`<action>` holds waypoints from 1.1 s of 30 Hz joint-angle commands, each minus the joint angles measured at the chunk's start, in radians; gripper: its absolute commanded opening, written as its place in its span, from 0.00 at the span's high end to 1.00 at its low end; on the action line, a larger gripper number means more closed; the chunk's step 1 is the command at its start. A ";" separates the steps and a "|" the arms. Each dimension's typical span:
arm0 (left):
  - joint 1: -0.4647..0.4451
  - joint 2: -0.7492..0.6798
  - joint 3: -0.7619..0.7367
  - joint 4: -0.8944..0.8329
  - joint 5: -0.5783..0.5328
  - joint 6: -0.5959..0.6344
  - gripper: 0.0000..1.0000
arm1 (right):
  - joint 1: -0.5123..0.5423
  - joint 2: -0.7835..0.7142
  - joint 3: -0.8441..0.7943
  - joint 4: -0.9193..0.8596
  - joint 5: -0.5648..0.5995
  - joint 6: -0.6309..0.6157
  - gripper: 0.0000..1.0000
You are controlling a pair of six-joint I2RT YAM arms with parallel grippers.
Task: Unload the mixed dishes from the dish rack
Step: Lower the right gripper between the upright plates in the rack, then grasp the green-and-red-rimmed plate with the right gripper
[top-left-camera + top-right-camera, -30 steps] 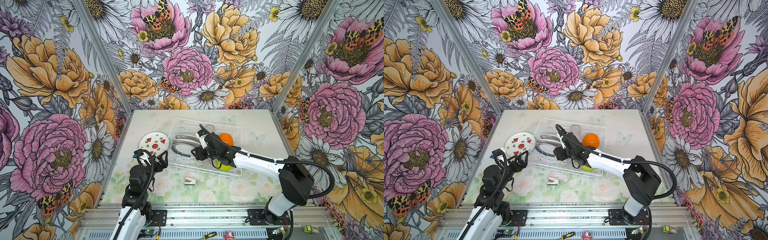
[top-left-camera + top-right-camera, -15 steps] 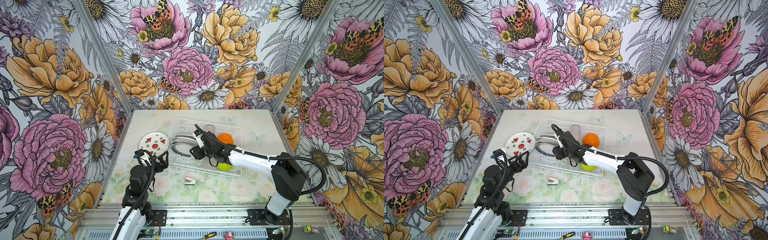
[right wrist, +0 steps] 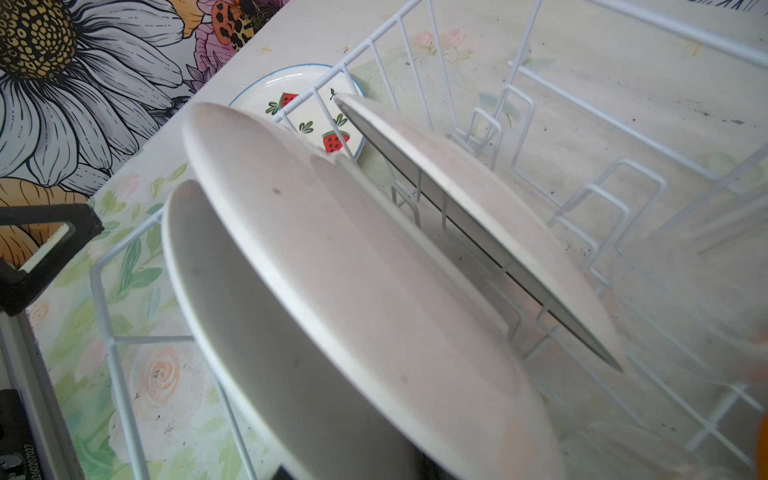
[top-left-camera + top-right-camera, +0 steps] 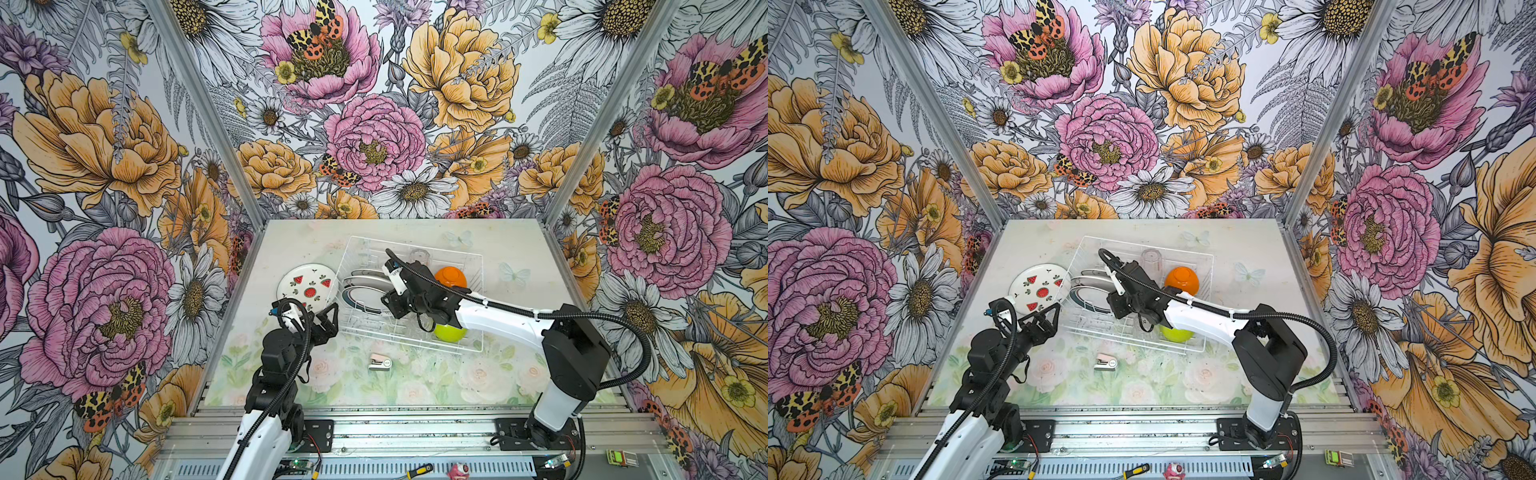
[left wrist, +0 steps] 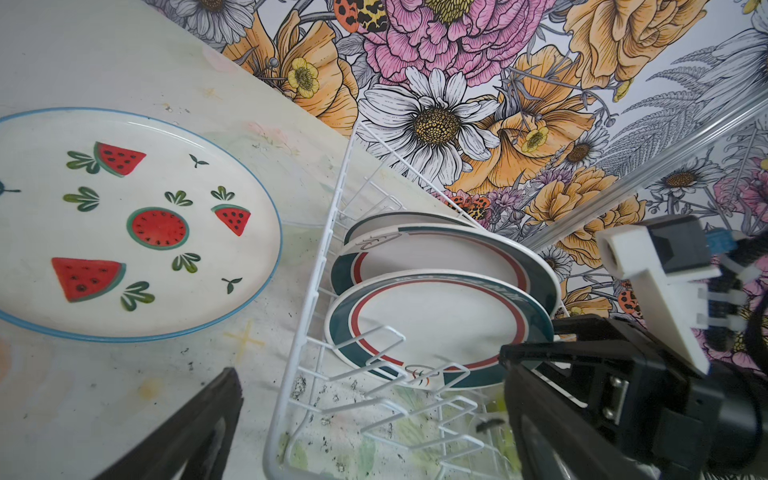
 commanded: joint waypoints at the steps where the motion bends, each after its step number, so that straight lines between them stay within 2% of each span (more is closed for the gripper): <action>1: -0.012 0.009 -0.018 0.040 -0.018 -0.009 0.01 | 0.007 0.016 0.036 -0.005 0.005 -0.018 0.65; 19: -0.027 0.022 -0.018 0.048 -0.032 -0.006 0.01 | 0.006 -0.001 0.044 -0.005 0.035 -0.064 0.81; 25: -0.030 0.024 -0.019 0.049 -0.037 -0.008 0.01 | 0.006 -0.020 0.042 -0.006 0.062 -0.089 0.91; 33: -0.036 0.029 -0.019 0.049 -0.048 -0.009 0.01 | 0.005 -0.053 0.039 -0.004 0.075 -0.096 0.96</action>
